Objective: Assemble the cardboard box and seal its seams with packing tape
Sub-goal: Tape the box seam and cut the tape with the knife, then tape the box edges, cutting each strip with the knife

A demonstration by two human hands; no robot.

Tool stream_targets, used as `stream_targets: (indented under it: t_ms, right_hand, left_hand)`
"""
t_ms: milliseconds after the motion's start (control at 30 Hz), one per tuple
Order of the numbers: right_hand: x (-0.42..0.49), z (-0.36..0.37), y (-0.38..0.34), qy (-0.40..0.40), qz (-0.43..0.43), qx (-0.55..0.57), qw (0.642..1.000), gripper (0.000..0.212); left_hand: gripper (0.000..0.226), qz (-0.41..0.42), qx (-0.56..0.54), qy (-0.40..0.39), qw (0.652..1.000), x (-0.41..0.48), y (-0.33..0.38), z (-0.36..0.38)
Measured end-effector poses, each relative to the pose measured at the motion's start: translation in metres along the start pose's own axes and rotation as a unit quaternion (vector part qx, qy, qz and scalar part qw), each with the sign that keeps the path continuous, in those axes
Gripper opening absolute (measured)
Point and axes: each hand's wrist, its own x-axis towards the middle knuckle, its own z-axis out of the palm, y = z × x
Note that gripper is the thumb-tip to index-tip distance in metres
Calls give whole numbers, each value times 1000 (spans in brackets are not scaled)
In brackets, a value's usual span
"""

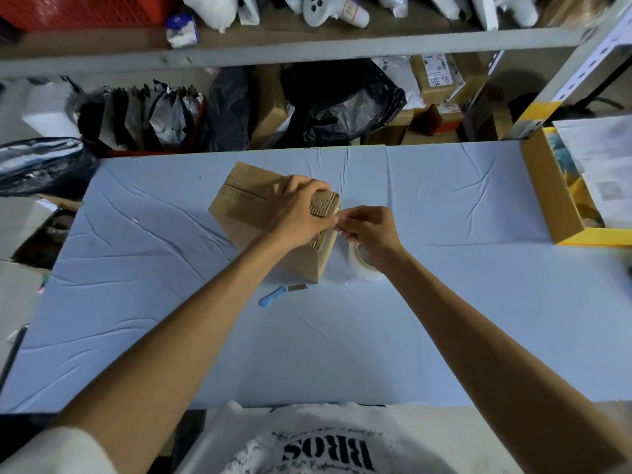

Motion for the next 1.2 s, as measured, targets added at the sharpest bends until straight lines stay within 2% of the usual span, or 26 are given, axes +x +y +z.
stream_targets:
  t_ms: [67, 133, 200, 300, 433, 533, 700, 800, 833, 933, 1000, 1033, 1100, 1133, 1200]
  right_hand:
    - [1, 5, 9, 52, 33, 51, 997, 14]
    - [0, 12, 18, 103, 109, 93, 984, 24]
    - [-1, 20, 26, 90, 177, 87, 976, 22]
    - [-2, 24, 28, 63, 209, 84, 972, 14]
    - [4, 14, 11, 65, 167, 164, 970, 27]
    - [9, 17, 0, 32, 103, 108, 988, 29]
    - [15, 23, -2, 21, 57, 55, 997, 27]
    - [18, 25, 8, -25, 24, 130, 991, 7]
    - [18, 26, 11, -44, 24, 171, 984, 11]
    - [19, 26, 22, -77, 29, 238, 968, 29]
    - [21, 22, 22, -74, 23, 206, 976, 31]
    - [23, 20, 21, -74, 17, 180, 981, 31]
    - [24, 17, 17, -68, 12, 128, 989, 31]
    - [24, 16, 15, -63, 10, 103, 993, 31]
    - [24, 13, 7, -64, 1, 47, 997, 30]
  left_hand:
    - [51, -7, 6, 2, 1000, 0, 2, 1]
    - [53, -17, 24, 9, 1000, 0, 5, 3]
    - [52, -27, 52, 25, 998, 0, 9, 9]
    - [47, -33, 82, 60, 994, -1, 12, 17]
    - [38, -37, 91, 107, 989, -4, 10, 21]
    - [36, -62, 84, 127, 986, -3, 12, 23]
    - [46, -79, 93, 114, 986, -1, 12, 23]
    - [38, -65, 79, 136, 985, -4, 11, 22]
    - [36, -65, 74, 138, 986, -4, 12, 22]
    - [45, -68, 34, 71, 995, -3, 14, 9]
    - [71, -81, -75, -49, 993, -2, 9, -12]
    - [87, -71, -93, -117, 986, -1, 3, -23]
    - [121, -5, 23, -223, 975, -1, -11, -37]
    - [131, 35, 94, -245, 964, 0, -18, -40]
    - [133, 95, 161, -217, 958, -1, -26, -43]
